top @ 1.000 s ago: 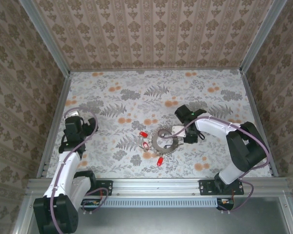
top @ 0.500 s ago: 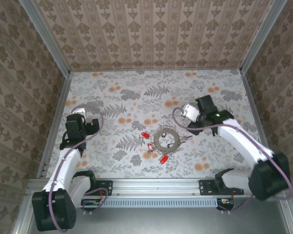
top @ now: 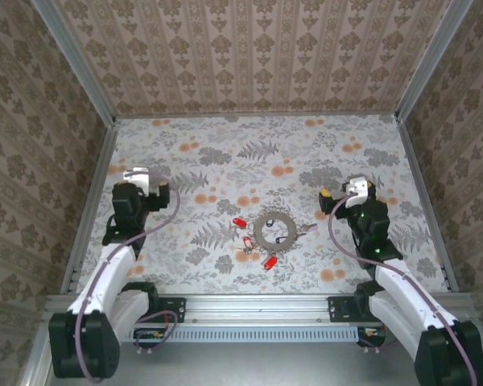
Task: Put the keys on the keyring
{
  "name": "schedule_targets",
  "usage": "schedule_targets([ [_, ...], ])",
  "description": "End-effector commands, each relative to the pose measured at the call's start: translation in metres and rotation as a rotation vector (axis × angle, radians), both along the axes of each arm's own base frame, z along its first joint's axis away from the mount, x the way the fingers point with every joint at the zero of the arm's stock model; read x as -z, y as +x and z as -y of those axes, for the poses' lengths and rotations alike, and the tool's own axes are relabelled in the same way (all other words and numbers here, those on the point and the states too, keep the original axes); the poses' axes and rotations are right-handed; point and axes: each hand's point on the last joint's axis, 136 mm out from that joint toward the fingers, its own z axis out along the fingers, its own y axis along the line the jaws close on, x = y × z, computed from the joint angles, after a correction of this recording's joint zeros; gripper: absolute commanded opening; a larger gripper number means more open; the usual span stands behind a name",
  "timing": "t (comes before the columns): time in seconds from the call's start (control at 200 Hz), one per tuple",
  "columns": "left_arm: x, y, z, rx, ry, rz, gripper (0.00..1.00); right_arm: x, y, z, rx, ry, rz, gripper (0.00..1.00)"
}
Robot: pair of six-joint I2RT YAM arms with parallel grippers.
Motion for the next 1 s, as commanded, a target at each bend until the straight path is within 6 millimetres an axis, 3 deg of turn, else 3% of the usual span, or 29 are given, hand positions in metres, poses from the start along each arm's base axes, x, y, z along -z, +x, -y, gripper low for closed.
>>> schedule_targets([
  [0.0,0.011,0.010,-0.002,-0.021,0.003,0.037,1.00,-0.009,0.011,0.011,0.048,0.082,0.110,1.00],
  [0.095,0.019,0.021,0.002,-0.004,-0.006,0.038,1.00,0.011,0.022,0.014,0.042,0.076,0.076,1.00],
  [0.27,0.040,0.041,0.005,0.007,-0.052,0.050,1.00,0.022,0.051,0.022,0.064,0.088,0.052,1.00],
  [0.41,0.041,0.057,0.004,0.010,-0.008,0.051,1.00,0.030,0.055,0.028,0.058,0.133,0.045,1.00],
  [0.5,0.051,0.066,-0.006,-0.017,-0.024,0.064,1.00,0.051,0.060,0.032,0.070,0.151,0.012,1.00],
  [0.555,0.065,0.067,-0.009,-0.023,-0.036,0.062,1.00,0.054,0.064,0.036,0.089,0.160,0.018,1.00],
  [0.635,0.066,0.066,-0.008,-0.017,-0.034,0.061,1.00,0.057,0.068,0.039,0.095,0.164,-0.029,1.00],
  [0.78,0.067,0.069,-0.004,0.004,-0.036,0.050,1.00,0.065,0.082,0.024,0.060,0.108,-0.101,1.00],
  [0.875,0.067,0.069,-0.005,0.003,-0.037,0.046,1.00,0.064,0.081,0.046,0.187,0.140,-0.093,0.99],
  [0.945,0.068,0.069,-0.005,0.003,-0.037,0.045,1.00,0.065,0.083,0.038,0.144,0.121,-0.107,1.00],
  [0.995,0.068,0.069,-0.004,0.007,-0.039,0.047,1.00,0.065,0.082,0.043,0.176,0.128,-0.103,1.00],
])
